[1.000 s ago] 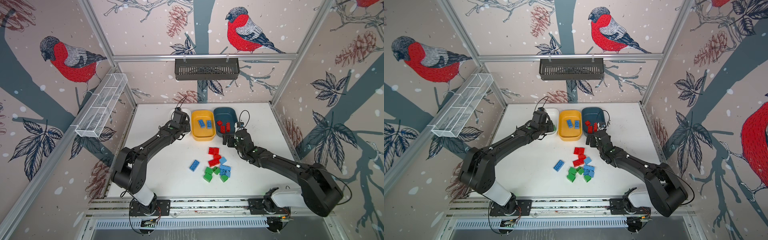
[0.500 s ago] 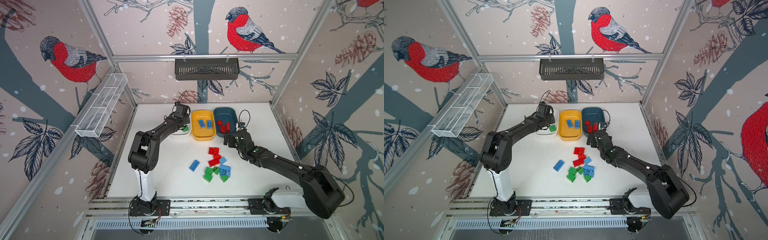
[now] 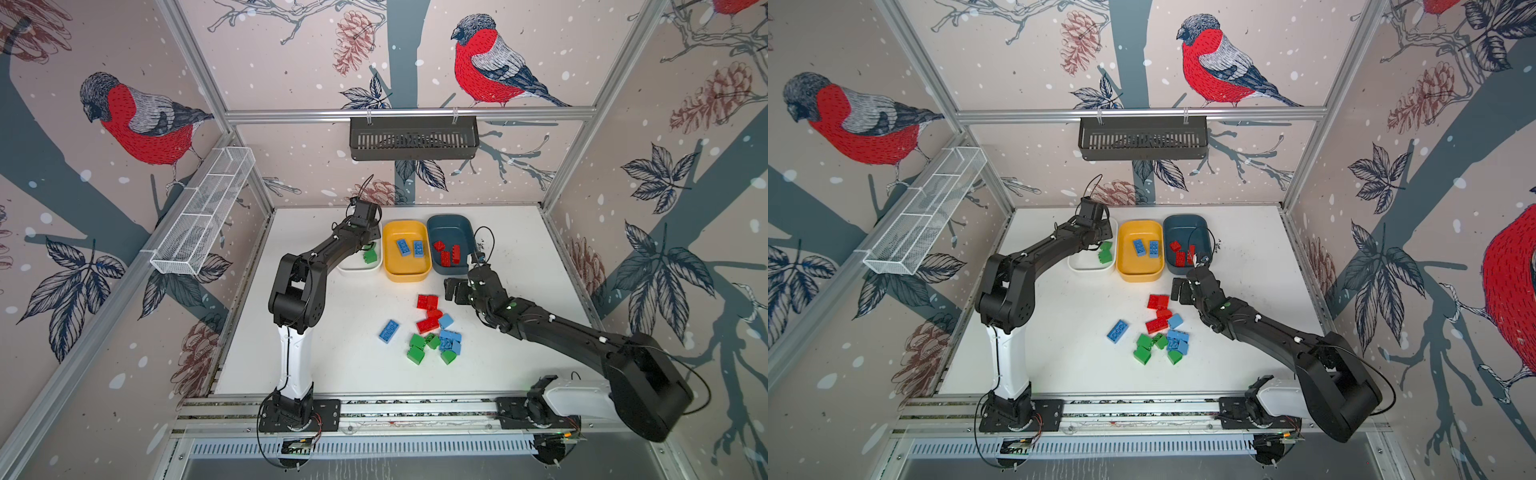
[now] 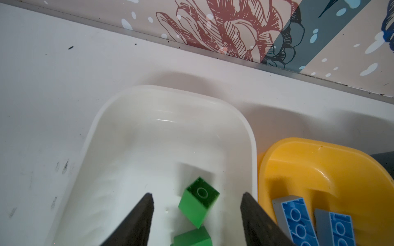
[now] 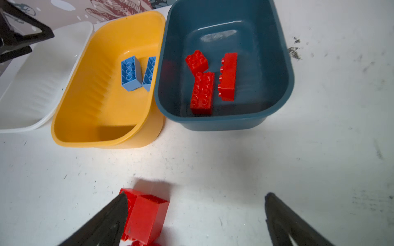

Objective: Sort the legos into containers by color
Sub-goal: 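Carry the green brick into the white tub and open the left gripper, then lower the right gripper onto a red brick in the pile and close it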

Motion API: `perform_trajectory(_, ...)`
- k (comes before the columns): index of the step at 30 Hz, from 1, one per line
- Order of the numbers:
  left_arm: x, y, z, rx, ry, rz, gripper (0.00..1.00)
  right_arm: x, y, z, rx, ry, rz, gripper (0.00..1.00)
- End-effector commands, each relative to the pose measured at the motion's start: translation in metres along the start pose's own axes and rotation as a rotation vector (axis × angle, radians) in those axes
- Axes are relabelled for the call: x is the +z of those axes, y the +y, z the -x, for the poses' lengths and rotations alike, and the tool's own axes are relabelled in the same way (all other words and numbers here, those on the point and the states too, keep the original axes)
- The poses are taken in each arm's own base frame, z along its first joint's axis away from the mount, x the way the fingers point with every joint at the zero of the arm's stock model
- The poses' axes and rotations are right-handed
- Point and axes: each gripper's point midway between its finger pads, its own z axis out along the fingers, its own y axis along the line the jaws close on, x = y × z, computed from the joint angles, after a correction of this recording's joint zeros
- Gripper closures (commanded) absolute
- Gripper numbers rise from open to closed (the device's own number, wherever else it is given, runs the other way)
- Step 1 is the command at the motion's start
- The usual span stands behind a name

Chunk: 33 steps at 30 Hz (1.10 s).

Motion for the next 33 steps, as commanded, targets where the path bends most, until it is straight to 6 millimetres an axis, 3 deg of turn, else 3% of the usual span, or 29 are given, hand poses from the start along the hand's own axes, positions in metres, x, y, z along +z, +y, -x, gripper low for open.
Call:
perform_trajectory(1,-0.01,-0.001,0.002,-0.008,-0.008,-0.028,0.25,-0.003,0.009,-0.006,-0.016,0.02,0.047,0.01)
perform_trajectory(10,-0.035,-0.002,0.005,-0.015,-0.022,-0.068,0.16,-0.002,0.015,-0.015,-0.008,0.058,0.072,0.0)
perform_trajectory(15,-0.048,-0.001,0.004,-0.02,-0.033,-0.096,0.04,0.005,0.025,-0.015,-0.007,0.068,0.07,0.01)
perform_trajectory(24,-0.057,0.006,0.0,-0.014,-0.035,-0.086,0.03,0.038,0.016,-0.035,-0.025,0.227,-0.096,0.01)
perform_trajectory(28,-0.058,0.008,-0.001,-0.02,-0.032,-0.078,0.03,0.055,0.025,-0.05,-0.038,0.31,-0.097,0.0)
perform_trajectory(33,-0.058,0.009,-0.002,-0.017,-0.028,-0.071,0.03,0.062,0.024,-0.058,-0.032,0.339,-0.154,0.04)
